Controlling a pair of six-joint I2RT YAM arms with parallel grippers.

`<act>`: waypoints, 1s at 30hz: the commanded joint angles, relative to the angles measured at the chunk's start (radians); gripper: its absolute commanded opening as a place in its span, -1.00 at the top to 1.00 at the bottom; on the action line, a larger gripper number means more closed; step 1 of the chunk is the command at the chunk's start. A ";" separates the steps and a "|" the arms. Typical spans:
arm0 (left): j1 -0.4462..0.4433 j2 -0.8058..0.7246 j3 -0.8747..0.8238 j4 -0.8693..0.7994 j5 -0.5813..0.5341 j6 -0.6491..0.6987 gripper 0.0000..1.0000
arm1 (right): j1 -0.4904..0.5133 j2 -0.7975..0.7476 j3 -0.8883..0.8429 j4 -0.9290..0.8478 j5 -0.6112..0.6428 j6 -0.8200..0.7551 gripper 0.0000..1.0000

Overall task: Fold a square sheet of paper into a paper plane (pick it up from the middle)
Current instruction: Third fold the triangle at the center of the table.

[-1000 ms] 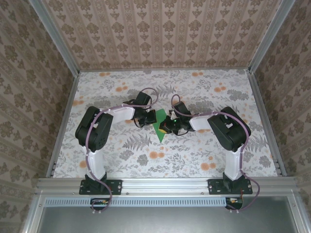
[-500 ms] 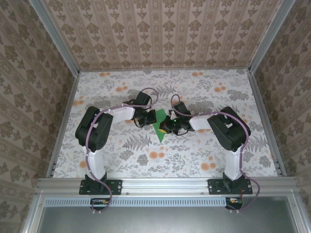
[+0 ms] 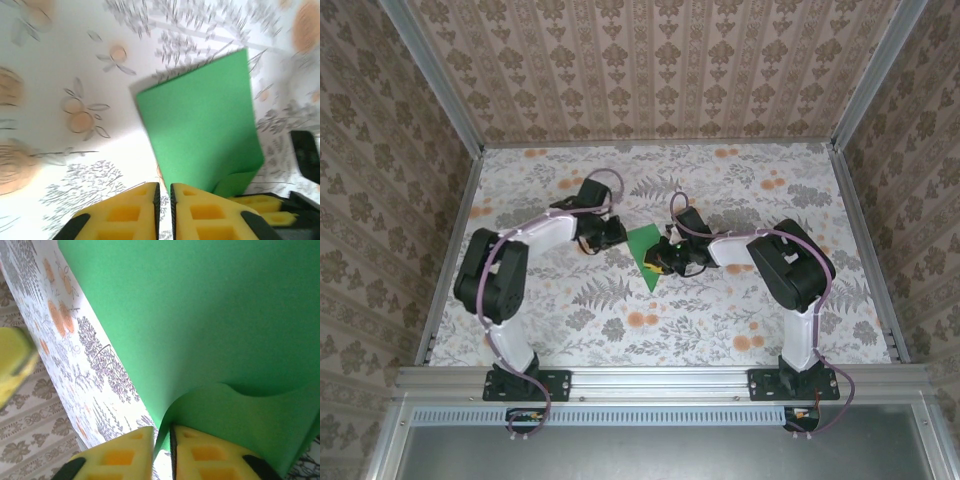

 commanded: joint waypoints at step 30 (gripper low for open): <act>-0.128 0.011 -0.072 0.126 0.120 -0.038 1.00 | 0.004 0.037 0.002 -0.157 0.065 -0.045 1.00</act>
